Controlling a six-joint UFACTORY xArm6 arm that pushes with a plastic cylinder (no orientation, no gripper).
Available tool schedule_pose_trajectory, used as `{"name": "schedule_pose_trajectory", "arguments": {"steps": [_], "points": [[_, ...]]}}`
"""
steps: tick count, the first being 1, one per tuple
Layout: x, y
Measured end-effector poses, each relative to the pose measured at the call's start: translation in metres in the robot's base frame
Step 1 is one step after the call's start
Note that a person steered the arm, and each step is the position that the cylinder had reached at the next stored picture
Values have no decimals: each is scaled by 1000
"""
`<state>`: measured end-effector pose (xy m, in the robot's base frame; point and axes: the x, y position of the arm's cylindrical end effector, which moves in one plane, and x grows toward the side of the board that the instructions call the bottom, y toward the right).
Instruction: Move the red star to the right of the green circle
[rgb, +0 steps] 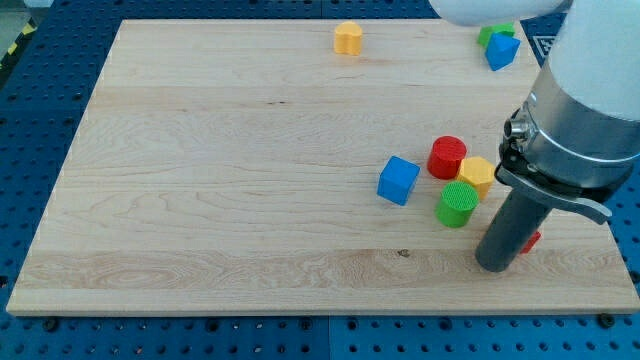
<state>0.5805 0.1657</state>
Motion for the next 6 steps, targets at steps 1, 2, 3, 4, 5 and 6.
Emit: {"name": "schedule_pose_trajectory", "arguments": {"steps": [1, 2, 3, 4, 5, 6], "points": [[0, 3], [-3, 14], [-18, 21], [-25, 43], [-24, 55], [5, 55]]}}
